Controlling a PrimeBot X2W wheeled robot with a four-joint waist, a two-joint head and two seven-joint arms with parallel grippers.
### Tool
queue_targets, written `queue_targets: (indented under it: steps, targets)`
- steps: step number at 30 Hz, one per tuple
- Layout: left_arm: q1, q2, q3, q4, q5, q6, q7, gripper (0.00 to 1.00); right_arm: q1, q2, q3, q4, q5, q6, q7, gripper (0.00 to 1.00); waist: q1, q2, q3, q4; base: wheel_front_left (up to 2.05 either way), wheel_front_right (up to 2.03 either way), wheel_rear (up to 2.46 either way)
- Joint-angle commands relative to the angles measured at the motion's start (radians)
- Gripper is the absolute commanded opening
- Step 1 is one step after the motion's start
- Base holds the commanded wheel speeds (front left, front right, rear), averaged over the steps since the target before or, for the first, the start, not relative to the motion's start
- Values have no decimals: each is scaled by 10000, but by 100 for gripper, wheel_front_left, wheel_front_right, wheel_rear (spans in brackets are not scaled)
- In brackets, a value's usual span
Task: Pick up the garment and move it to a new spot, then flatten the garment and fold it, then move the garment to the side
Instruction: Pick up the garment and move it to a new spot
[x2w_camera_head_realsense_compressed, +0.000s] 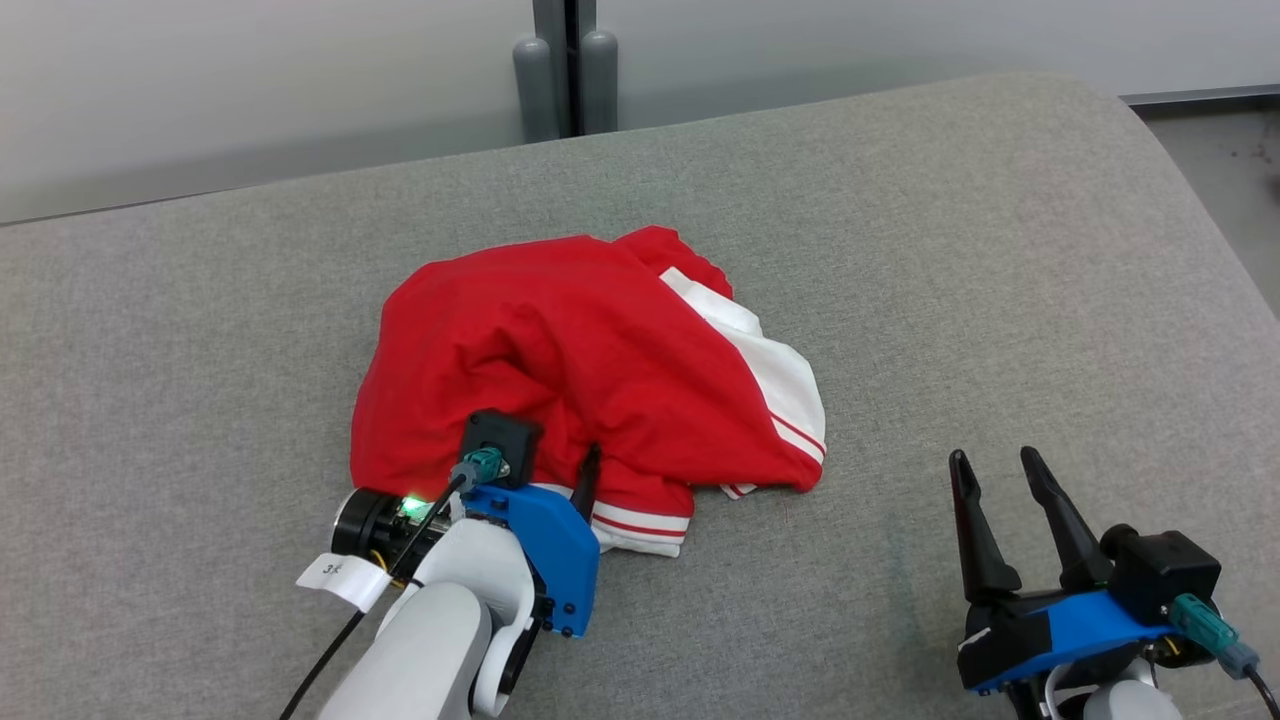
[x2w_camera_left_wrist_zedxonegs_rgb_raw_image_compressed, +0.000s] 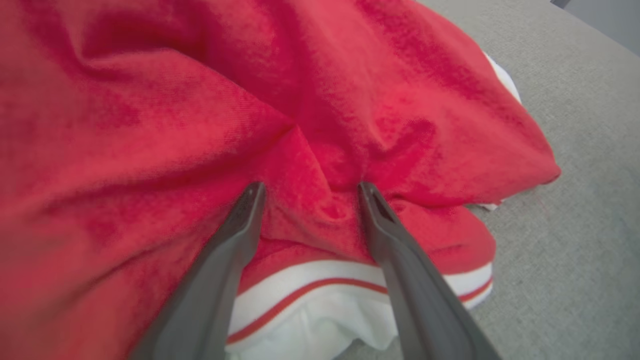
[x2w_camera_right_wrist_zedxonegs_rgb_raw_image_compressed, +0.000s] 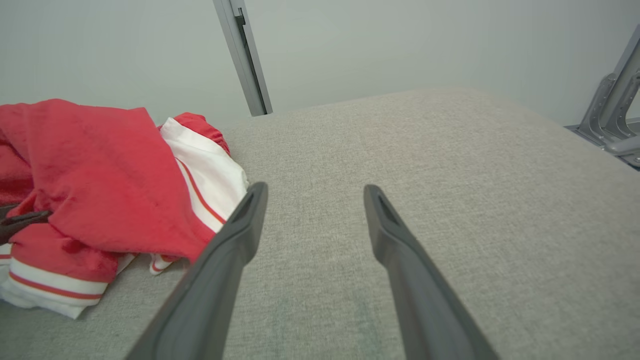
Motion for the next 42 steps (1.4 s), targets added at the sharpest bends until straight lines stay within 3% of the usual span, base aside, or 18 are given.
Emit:
queue_targets:
  steps: [1,2,11,18,23,29,35,42]
  targets:
    - [-161,47,-29,94,56,53,14,49,-183,-34,3,42,17,5,-62,100,-1,0,0,-23,0,0,0]
    - [-218,76,-77,116,130,29,-68,0,-186,-35,-3,73,30,5,-90,100,-1,0,-5,-39,0,0,0]
    - [-232,-57,282,-467,-576,-338,-815,0,-27,-35,-82,259,12,5,-167,100,-1,0,-419,266,0,0,0]
    - [-740,328,665,-2632,-1193,-852,-496,0,171,-32,-126,206,-60,5,-129,100,-1,0,-931,870,0,0,0]
    - [-1685,1286,1083,-4305,-1400,-1217,703,0,253,-34,5,196,37,5,-94,100,-1,0,-1192,1411,0,0,0]
    - [-2672,2546,1970,-5361,-1312,-1096,1851,0,240,-34,301,202,269,5,-151,100,-1,0,-1277,2071,0,0,0]
    - [-3248,3365,2896,-5290,-1543,-1002,2272,0,81,-35,355,99,185,5,-185,100,-1,0,-976,3008,0,0,0]
    - [-3693,4484,3846,-4250,-1004,-845,1766,0,-529,-40,437,-303,-165,5,-5,100,-1,0,18,3819,0,0,0]
